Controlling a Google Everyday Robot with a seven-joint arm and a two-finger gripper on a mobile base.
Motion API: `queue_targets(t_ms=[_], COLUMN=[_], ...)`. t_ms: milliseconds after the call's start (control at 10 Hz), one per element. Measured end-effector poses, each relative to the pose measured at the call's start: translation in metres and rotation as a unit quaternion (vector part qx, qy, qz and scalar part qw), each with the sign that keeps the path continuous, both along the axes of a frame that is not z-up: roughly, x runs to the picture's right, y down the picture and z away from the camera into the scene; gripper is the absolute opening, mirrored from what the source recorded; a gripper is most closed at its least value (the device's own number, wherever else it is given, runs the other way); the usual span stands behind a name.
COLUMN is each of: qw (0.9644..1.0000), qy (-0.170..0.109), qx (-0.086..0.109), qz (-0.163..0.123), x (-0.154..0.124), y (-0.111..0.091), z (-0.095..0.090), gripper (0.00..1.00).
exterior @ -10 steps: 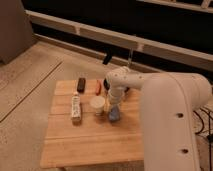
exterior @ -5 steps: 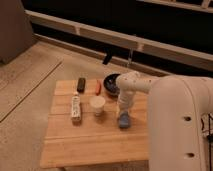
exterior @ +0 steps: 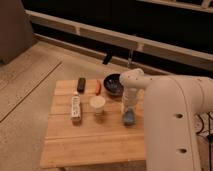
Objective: Wipe the white sponge on the table
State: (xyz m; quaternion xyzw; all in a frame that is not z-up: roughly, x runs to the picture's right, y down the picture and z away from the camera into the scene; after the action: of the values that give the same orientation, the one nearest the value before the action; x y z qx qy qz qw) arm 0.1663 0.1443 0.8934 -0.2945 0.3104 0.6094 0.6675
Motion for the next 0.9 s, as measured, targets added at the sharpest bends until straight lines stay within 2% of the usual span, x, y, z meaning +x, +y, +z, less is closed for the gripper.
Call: queue_targets(t_ms=[300, 900], qw=[0.9999, 0.9994], qy=[0.014, -0.012], qx=[-0.003, 0.001], qz=[0.0, -0.031], x=[0.01, -0.02], y=[-0.007, -0.027], z=[0.013, 0.041], gripper=[0.0, 0.0])
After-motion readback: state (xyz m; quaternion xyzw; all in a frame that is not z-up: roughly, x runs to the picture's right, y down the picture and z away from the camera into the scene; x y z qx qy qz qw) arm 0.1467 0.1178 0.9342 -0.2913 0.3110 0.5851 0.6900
